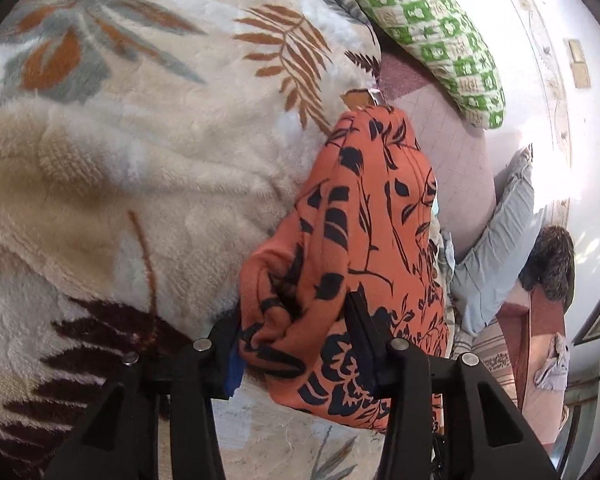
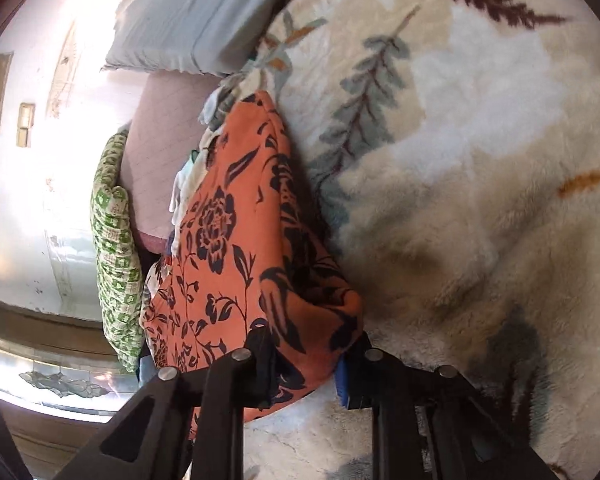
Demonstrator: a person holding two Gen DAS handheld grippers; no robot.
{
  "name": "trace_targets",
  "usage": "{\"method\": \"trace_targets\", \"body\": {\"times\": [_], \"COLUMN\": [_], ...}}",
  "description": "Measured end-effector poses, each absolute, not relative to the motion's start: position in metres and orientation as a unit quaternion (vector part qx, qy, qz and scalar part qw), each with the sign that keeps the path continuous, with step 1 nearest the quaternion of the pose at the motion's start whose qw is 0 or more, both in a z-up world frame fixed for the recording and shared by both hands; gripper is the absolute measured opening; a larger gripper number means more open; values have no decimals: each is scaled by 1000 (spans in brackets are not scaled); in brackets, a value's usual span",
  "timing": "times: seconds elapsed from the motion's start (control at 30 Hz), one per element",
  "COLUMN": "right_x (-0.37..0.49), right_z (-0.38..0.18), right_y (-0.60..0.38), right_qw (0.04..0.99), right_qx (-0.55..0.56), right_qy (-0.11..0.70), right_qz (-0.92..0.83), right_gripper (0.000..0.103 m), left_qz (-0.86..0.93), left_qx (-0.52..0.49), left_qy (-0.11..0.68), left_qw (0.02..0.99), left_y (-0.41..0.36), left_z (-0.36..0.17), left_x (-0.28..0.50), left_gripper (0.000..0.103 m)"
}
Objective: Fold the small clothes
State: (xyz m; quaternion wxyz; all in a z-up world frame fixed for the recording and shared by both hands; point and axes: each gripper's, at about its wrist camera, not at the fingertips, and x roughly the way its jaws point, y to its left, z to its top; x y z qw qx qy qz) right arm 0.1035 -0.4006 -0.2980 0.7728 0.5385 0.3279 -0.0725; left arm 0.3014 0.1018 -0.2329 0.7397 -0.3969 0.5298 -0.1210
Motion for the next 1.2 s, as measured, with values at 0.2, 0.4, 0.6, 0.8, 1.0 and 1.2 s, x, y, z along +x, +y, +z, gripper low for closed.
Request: {"method": "trace_targets", "body": {"times": [0.2, 0.4, 0.6, 0.8, 1.0, 1.2], "right_x": [107, 117, 109, 86, 41, 5], "right_z": [-318, -301, -285, -268, -256, -276], "right_y": [-404, -392, -392, -392, -390, -397], "right_qw": [734, 785, 806, 812, 810, 780], "right_qx": [590, 508, 497, 502, 509, 514], "right_qy": [331, 348, 316, 292, 285, 351], "right_qz": [-62, -74, -65, -54, -53, -60], "right_gripper": [32, 23, 19, 18, 18, 22], "left_qz": [-118, -114, -116, -134, -148, -138], "left_qx": [-416, -359, -355, -352, -358, -352], "left_qy": [532, 524, 519, 508, 510, 560], "left_qw": [728, 764, 769, 775, 768, 737], "left_y": [103, 94, 101, 107, 118, 128], "left_z": [-238, -226, -221, -204, -195, -221], "left_x": [304, 304, 298, 265, 198, 148], "left_gripper": [49, 23, 12, 11, 11, 13]}}
